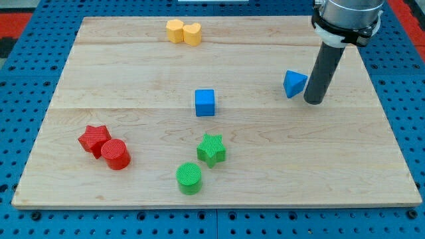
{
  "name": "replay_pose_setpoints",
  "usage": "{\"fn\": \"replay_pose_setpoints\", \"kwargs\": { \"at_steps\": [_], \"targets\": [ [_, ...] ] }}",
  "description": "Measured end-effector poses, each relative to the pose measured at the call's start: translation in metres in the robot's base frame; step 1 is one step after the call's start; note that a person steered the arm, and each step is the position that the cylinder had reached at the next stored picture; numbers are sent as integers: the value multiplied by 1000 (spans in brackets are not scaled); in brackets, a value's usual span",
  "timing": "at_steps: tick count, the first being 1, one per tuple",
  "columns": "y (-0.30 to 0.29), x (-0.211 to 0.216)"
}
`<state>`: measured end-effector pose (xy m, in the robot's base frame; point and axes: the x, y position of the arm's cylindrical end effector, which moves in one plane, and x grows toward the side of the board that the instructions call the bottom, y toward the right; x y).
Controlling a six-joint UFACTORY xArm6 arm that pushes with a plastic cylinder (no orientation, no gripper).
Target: Move blue cube into the bottom of the blue triangle
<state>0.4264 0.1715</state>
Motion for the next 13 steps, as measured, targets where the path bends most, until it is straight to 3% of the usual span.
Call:
{"fn": "replay_pose_setpoints", "kwargs": {
  "at_steps": [2,4,5,7,9,11,12,13],
  "targets": [
    [-70,49],
    [-195,7],
    [-243,7],
    [-289,19],
    [-383,-38],
    [-295,-2],
    [-240,-34],
    [-204,-38]
  ]
}}
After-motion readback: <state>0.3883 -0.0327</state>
